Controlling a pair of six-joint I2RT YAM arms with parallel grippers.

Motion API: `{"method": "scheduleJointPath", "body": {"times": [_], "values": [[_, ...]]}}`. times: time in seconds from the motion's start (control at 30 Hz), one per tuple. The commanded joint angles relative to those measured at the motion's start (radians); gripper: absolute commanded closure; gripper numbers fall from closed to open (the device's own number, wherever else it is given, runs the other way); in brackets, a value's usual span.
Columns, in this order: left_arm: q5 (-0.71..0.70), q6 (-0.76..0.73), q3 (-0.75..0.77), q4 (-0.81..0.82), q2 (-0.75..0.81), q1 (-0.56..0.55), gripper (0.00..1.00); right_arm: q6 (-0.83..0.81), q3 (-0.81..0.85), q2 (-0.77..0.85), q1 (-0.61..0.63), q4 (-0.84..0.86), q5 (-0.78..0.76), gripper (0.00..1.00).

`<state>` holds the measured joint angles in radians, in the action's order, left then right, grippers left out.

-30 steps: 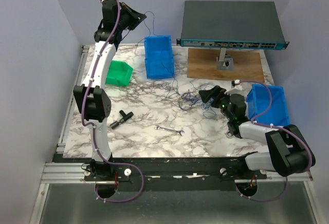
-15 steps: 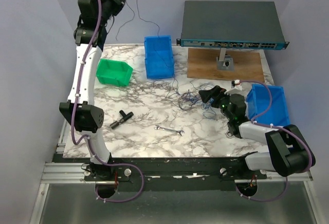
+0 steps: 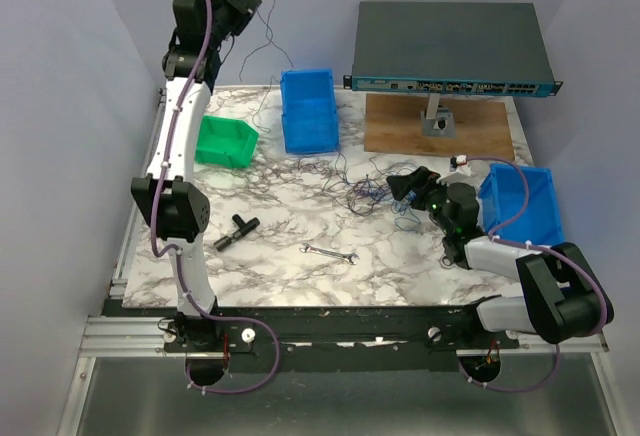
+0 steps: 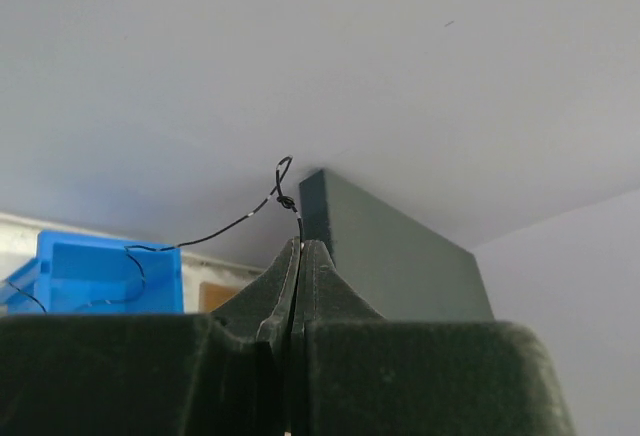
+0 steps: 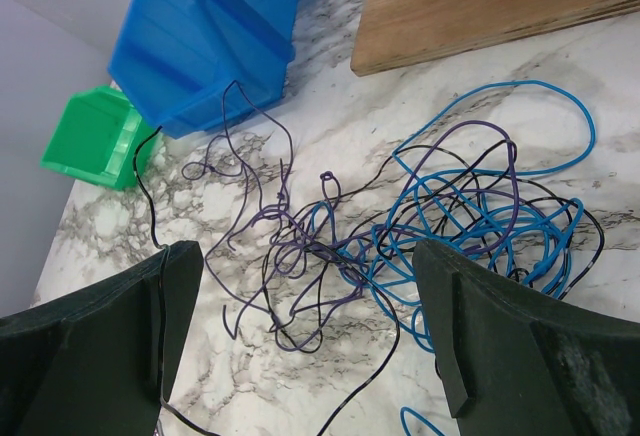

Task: Untangle the cables

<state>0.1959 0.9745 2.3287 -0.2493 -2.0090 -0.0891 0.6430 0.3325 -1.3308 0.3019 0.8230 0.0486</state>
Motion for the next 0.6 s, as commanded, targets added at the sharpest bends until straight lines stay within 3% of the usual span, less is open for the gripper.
{"method": "scheduleJointPath", "body": {"times": [0.0, 0.57], "values": [[0.051, 0.014, 0.027, 0.008, -0.058, -0.024, 1.00, -0.004, -0.018, 0.019, 0.005, 0.031, 0.017, 0.05], [-0.155, -0.132, -0.046, 0.044, 0.205, -0.036, 1.00, -0.008, -0.020, 0.026, 0.005, 0.030, 0.017, 0.05]]}}
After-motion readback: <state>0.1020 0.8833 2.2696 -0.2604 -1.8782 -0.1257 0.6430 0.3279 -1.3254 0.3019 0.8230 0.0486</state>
